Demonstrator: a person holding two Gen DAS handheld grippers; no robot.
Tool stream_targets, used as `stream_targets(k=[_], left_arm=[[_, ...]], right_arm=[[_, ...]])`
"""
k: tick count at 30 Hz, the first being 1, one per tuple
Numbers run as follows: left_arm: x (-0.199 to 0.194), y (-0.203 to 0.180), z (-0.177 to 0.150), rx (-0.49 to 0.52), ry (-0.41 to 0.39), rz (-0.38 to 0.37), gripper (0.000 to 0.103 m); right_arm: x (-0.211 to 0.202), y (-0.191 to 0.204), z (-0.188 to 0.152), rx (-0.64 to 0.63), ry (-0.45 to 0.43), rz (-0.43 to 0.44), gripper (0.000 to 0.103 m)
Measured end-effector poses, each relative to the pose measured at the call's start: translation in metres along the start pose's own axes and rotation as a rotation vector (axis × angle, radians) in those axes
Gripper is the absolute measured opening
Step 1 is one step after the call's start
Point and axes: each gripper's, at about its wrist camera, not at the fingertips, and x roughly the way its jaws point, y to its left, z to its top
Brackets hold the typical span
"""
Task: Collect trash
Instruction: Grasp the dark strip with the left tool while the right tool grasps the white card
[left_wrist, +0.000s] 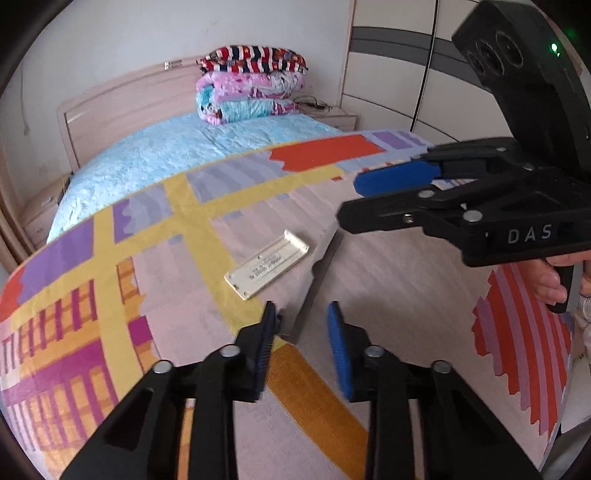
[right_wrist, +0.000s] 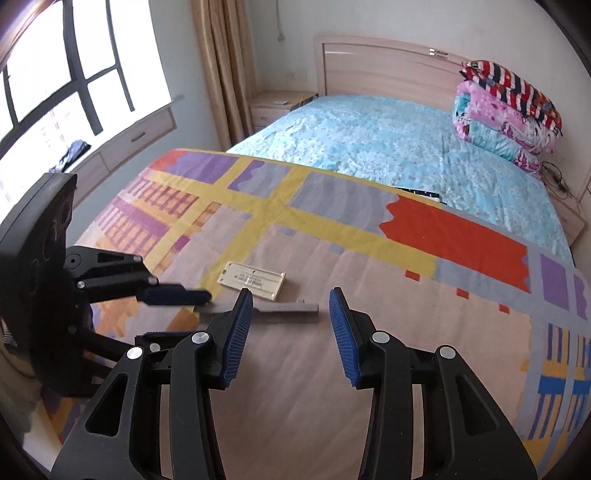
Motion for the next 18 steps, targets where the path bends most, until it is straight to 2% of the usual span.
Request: stream_targets(k=[3,10,18], left_arm=[[0.002,0.002,0.002,0.002,0.003,-0.006,0.014],[-0.001,0.000,-0.001,0.021,0.008,0.005,0.011],[-0.026,-0.012,-0.023,0.066,0.017,0.027,0.011]], right_arm=[[0.009,0.001,0.004,-0.002,0.010,0.006,0.043],[0.029,-0.001,0.010,0.028,0.057,0.056,0.034],[0.041,0.000,0.010,0.033,0.096,0.071,0.027]])
